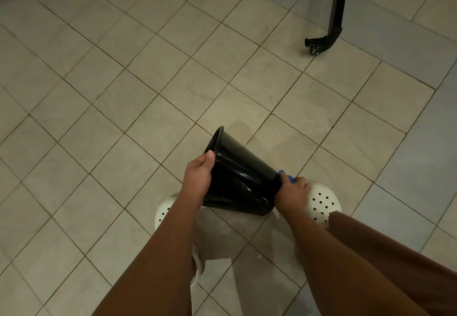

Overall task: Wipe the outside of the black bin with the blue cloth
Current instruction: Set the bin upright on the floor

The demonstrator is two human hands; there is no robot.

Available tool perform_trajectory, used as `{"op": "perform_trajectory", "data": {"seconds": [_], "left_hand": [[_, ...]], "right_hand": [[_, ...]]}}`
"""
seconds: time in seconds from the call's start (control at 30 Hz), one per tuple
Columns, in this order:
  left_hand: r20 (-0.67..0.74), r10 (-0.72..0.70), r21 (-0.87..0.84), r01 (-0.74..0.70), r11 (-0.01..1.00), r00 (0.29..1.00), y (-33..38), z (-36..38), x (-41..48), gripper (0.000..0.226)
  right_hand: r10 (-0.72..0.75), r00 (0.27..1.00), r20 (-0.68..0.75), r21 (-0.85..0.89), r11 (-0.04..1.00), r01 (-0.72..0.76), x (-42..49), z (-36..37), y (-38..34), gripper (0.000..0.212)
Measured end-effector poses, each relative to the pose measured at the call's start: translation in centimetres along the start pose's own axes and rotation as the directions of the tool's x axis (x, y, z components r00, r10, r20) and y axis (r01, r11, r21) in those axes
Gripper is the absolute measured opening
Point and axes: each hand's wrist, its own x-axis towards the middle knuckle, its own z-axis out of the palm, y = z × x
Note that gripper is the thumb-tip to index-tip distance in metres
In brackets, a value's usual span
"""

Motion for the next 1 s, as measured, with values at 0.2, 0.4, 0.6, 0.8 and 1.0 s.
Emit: {"op": "perform_trajectory", "data": {"seconds": [0.2, 0.4, 0.6, 0.8, 1.0], "left_hand": [[-0.013, 0.020, 0.023, -0.019, 1.000, 1.000, 0.6, 0.4, 0.4, 0.033], [-0.057, 0.083, 0.001, -0.083, 0.997, 0.995, 1.7, 0.2, 0.8, 0.029], [-0.107, 0.094, 0.024, -0.091, 0.996, 0.990, 1.3, -0.5, 0.5, 0.030], [-0.143, 0.176, 0.110, -0.161, 0.981, 0.974, 1.5, -0.7, 0.7, 0.030], [-0.192, 0.254, 0.211, -0.213, 0.954, 0.948, 1.8, -0.9, 1.2, 0.025]], "right_hand": [[-0.164, 0.949, -0.271, -0.034, 0.986, 0.161, -0.9, -2.4, -5.7, 0.065], [-0.502, 0.816, -0.286, -0.119, 0.864, 0.490, -3.1, -3.4, -12.2, 0.069], [-0.478, 0.855, -0.201, -0.211, 0.874, 0.438, -2.1, -2.4, -10.1, 0.077], [-0.309, 0.941, -0.134, -0.207, 0.938, 0.279, -1.3, -1.7, -6.8, 0.080], [-0.125, 0.988, -0.086, -0.068, 0.991, 0.119, -1.1, -1.7, -6.0, 0.076]]}}
